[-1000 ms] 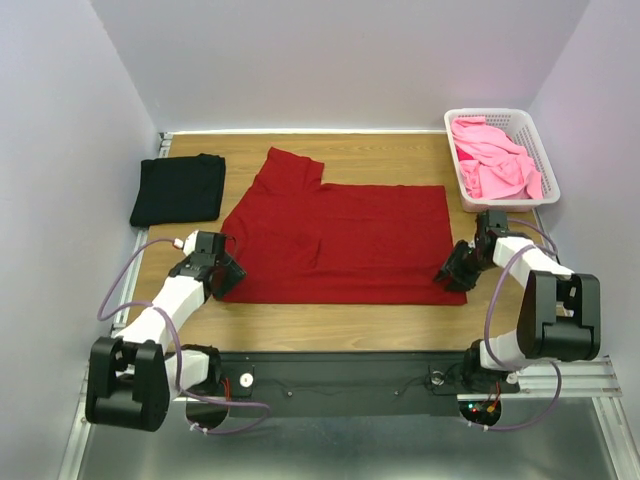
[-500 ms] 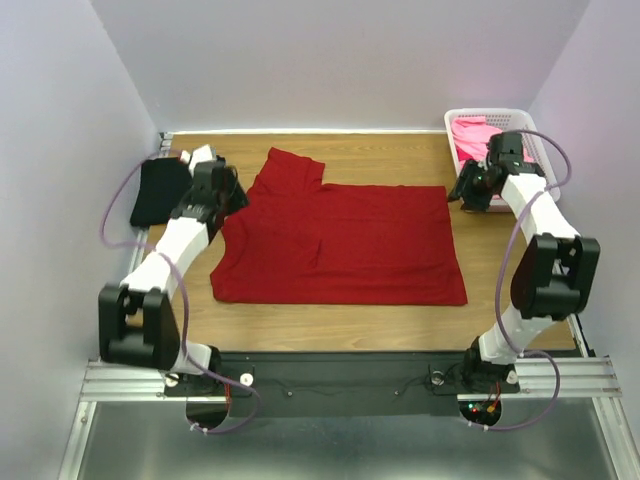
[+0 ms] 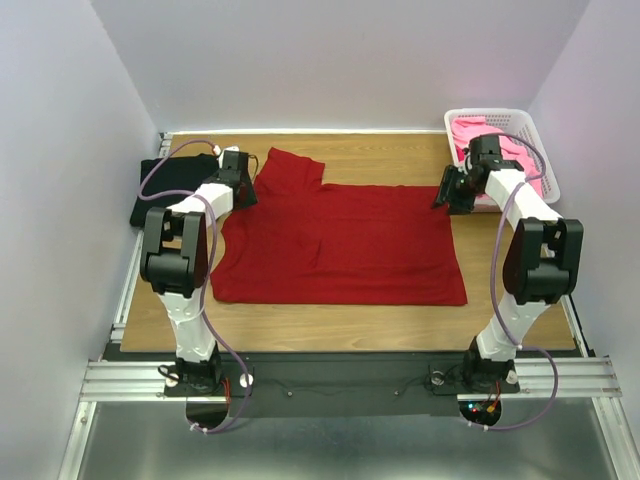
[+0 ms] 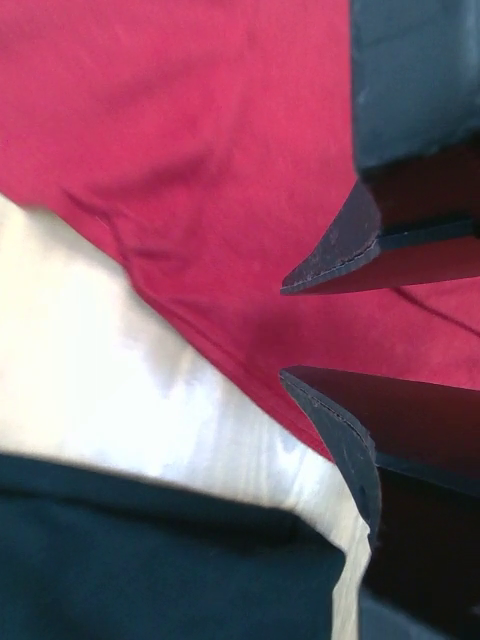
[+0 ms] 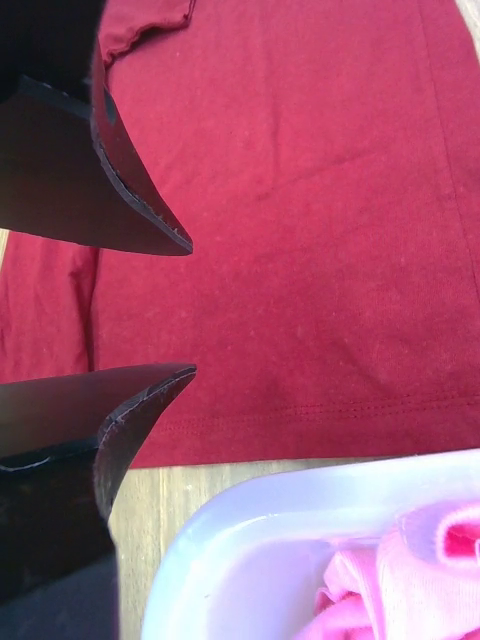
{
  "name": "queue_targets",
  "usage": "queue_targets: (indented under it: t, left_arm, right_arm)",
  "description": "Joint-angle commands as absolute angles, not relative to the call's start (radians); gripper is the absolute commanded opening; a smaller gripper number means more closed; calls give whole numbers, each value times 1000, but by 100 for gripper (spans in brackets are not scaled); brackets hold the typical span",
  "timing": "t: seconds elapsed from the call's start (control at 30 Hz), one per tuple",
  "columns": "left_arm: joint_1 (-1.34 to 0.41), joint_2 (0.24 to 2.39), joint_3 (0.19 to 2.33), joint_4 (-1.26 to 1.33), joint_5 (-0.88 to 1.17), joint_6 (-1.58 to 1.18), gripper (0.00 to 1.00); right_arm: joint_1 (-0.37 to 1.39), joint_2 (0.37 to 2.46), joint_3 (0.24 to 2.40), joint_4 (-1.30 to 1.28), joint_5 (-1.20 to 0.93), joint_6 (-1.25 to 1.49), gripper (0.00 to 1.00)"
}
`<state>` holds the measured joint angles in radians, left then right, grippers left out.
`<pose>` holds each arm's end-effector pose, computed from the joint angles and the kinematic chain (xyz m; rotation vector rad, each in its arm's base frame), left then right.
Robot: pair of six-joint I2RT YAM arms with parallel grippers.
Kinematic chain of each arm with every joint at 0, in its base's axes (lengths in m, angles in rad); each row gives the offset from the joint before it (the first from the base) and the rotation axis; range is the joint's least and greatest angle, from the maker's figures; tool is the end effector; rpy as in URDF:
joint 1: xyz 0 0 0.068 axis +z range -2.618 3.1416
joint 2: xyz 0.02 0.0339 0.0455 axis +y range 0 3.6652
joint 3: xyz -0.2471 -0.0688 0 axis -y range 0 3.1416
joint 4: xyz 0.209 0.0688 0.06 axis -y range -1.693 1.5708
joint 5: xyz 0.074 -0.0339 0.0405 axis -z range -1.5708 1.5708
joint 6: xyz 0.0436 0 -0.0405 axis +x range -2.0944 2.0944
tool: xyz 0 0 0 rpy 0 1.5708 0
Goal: Fold and stack the t-shirts
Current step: Fold the tshirt
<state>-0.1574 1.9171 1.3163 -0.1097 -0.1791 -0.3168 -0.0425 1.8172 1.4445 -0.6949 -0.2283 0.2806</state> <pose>0.3951 -0.0548 0.2010 -0.2735 2.2515 -0.0464 0.3530 -0.0051 0.2309 0.3484 2.6219 0.3817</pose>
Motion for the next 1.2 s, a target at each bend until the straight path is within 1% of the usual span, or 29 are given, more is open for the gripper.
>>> queue_targets:
  t: [0.0, 0.27, 0.4, 0.57, 0.73, 0.87, 1.0, 1.17]
  left_arm:
    - [-132, 1901, 1283, -126, -190, -356, 45]
    - [-103, 1822, 1138, -140, -218, -413, 45]
    - [-103, 1787, 1097, -146, -206, -416, 45]
    - [-98, 1744, 1074, -172, -253, -408, 45]
    - [-51, 1721, 1054, -210, -265, -414, 46]
    - [-40, 1703, 1026, -203, -276, -411, 48]
    - [-38, 1680, 1043, -195, -279, -400, 52]
    - [-67, 1654, 1155, -169, -288, -325, 60]
  right_arm:
    - [-41, 1833, 1473, -675, -218, 239, 53]
    - [-37, 1862, 1502, -629, -169, 189, 53]
    - [-35, 1916, 1569, -612, -173, 167, 53]
    - [-15, 1986, 1678, -604, -169, 105, 53]
    - [-3, 2042, 1747, -595, -143, 42, 53]
    - [23, 2077, 1781, -589, -141, 8, 53]
    - [32, 2102, 1827, -584, -140, -34, 53]
    - [34, 2135, 1878, -581, -144, -77, 53]
